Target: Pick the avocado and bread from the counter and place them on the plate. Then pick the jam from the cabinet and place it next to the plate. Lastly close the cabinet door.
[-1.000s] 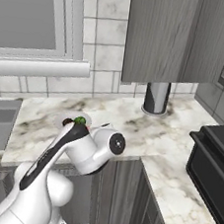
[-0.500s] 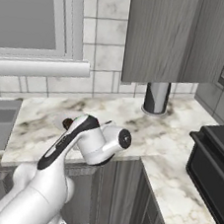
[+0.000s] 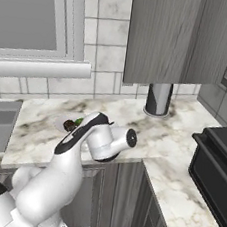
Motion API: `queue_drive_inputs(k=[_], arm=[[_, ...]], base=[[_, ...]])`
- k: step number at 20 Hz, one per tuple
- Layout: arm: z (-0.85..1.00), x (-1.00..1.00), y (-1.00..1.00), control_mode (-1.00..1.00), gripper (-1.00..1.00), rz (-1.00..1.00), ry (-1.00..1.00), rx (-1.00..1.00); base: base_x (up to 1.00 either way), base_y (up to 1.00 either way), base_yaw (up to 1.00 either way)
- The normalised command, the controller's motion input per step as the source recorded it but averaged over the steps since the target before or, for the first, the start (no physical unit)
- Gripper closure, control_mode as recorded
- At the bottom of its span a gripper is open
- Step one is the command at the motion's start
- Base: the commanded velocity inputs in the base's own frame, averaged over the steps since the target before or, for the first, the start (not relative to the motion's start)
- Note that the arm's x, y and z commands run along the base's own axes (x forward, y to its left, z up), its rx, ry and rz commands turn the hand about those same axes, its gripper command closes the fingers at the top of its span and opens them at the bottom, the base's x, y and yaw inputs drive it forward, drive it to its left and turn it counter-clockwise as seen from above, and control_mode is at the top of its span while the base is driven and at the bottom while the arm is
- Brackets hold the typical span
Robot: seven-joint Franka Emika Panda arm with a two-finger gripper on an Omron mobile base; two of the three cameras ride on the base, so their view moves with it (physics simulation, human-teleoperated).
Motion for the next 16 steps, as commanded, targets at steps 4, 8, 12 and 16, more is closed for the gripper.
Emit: queue_drive_inputs(k=[4,8,12,16], arm=[[-0.15,0.19,0.06,-1.0,1.0,0.0,0.0,0.0],[-0.16,0.14,0.06,-1.0,1.0,0.0,0.0,0.0],[-0.15,0.1,0.08,-1.0,1.0,0.0,0.0,0.0],[-0.14,0.12,0.15,-1.0,1.0,0.0,0.0,0.0]], base=[[0.0,0.0,0.0],[0.0,0.0,0.0],[0.0,0.0,0.0],[0.0,0.0,0.0]])
